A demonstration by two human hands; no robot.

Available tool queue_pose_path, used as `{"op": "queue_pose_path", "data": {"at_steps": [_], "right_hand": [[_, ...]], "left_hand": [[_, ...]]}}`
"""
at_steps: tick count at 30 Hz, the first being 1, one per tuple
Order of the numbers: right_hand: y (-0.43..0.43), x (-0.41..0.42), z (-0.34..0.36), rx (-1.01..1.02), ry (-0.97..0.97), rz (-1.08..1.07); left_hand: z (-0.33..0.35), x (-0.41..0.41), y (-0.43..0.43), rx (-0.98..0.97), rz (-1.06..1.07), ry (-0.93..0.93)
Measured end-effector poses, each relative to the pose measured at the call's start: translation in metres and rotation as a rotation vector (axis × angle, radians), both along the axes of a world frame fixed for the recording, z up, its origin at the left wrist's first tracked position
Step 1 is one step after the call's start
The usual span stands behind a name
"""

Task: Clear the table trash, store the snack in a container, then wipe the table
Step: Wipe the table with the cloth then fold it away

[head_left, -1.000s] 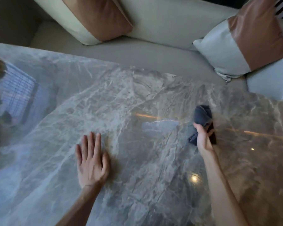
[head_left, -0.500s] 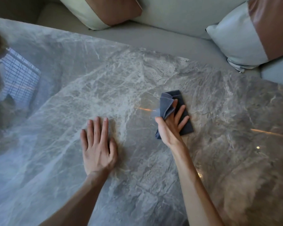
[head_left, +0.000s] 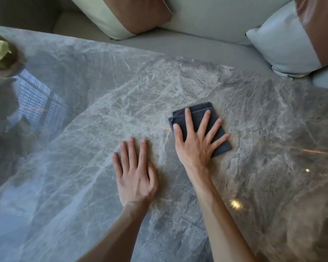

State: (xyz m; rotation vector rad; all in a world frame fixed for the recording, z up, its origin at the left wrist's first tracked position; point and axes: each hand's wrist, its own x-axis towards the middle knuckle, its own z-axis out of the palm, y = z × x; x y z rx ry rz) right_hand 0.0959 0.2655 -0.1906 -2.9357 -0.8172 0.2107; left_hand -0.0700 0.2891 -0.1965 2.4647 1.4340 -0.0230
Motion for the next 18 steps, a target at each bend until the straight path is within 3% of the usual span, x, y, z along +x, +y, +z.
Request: {"op": "queue_pose_path", "data": {"at_steps": [5, 8, 12, 18], "right_hand": [[-0.053, -0.001, -0.002, -0.058, -0.049, 0.189], [-0.075, 0.042, 0.003, -0.097, -0.009, 0.000], [-0.031, 0.078, 0.004, -0.019, 0.051, -0.241], [-0.003, 0.008, -0.005, 0.022, -0.053, 0.168]], "left_hand": [[-0.002, -0.004, -0.001, 0.003, 0.001, 0.010], [-0.003, -0.001, -0.001, 0.002, -0.006, 0.008], [-0.004, -0.001, -0.001, 0.011, -0.003, 0.002], [-0.003, -0.003, 0.000, 0.013, 0.001, -0.005]]}}
